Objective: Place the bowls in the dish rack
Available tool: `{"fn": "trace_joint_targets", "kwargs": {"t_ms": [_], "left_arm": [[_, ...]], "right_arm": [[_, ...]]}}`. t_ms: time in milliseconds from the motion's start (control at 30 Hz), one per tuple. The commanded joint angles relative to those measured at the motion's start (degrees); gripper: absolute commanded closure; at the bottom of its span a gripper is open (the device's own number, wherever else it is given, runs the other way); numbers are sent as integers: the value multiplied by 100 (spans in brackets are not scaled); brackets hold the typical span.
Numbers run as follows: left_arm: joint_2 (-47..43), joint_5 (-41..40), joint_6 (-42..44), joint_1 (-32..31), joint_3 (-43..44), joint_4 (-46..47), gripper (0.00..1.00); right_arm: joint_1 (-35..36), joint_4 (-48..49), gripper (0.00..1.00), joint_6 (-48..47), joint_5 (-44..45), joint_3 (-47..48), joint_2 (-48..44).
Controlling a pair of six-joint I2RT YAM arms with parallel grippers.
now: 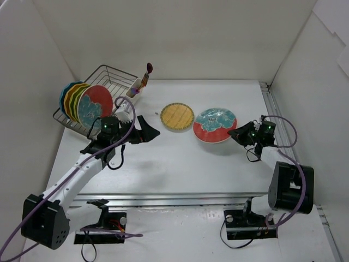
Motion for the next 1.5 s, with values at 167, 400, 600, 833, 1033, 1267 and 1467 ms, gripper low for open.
{"fn": "trace_joint_targets", "kwargs": {"t_ms": [167,400,600,833,1033,1267,1467], "left_arm": [[765,234,-371,-290,624,1084,9],[1609,655,-450,-528,1239,1586,11],[2382,981,-477,-782,1907,1666,16],[3112,1271,-670,-1028,2365,1718,21],[3245,1438,-740,-1090,2585,1718,33],[3210,1631,-793,-1196,2673,1648,57],[3183,1763,-776,-1248,2752,1517,70]], "right_arm": [[-7,941,100,347,-1796,148,-1822],[2,861,100,330,-2554,157,-2069],[37,870,100,295,-2906,192,-2280],[125,852,100,268,-3047,219,-2394],[186,843,100,207,-3082,184,-2368],[221,808,100,101,-3074,166,-2333],[292,738,100,-22,-3056,166,-2306]]}}
